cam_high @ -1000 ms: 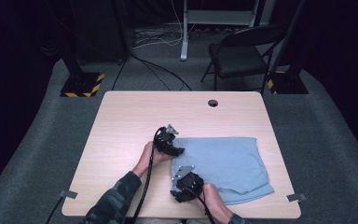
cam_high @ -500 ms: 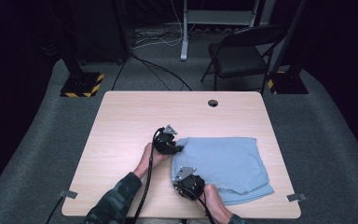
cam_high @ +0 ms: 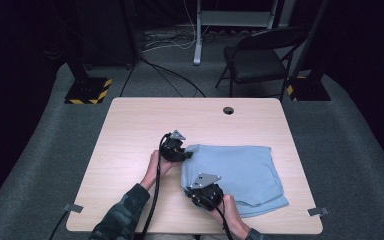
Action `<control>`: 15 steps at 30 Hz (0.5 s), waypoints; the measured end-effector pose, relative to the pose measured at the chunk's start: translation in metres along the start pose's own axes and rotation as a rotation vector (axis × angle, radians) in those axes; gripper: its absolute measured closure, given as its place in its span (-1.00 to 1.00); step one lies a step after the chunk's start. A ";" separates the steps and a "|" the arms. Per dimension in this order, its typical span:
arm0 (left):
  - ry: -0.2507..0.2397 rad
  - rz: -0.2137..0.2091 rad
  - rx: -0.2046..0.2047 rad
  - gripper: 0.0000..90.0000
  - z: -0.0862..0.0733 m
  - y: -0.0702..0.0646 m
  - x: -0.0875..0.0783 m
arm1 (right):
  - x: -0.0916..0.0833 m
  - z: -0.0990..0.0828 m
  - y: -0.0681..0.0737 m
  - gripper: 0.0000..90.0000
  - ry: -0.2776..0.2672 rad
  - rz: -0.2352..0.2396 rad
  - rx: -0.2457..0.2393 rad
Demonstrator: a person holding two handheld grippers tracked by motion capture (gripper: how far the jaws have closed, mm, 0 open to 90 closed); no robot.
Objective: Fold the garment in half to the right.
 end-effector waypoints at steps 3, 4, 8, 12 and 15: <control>-0.010 0.012 -0.006 0.64 0.005 0.003 -0.006 | -0.001 0.005 0.000 0.85 -0.022 0.000 0.003; -0.011 0.017 -0.009 0.64 0.007 0.004 -0.008 | -0.002 0.006 0.000 0.85 -0.029 0.001 0.004; -0.016 0.032 -0.017 0.64 0.014 0.006 -0.016 | -0.004 0.013 0.001 0.85 -0.064 0.001 0.013; -0.020 0.054 -0.001 0.65 0.021 0.007 -0.024 | -0.006 0.020 0.001 0.85 -0.096 0.002 0.010; -0.021 0.078 0.007 0.65 0.026 0.009 -0.030 | -0.006 0.028 0.002 0.85 -0.116 0.007 0.011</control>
Point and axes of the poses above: each handheld gripper's, and its own axes: x roughly forward along the jaws, z roughly out of its top, y roughly to its left, the point moved 7 cm from there along x, roughly forward along the jaws, and after that the axes turned 15 degrees about -y, right-handed, at the moved point
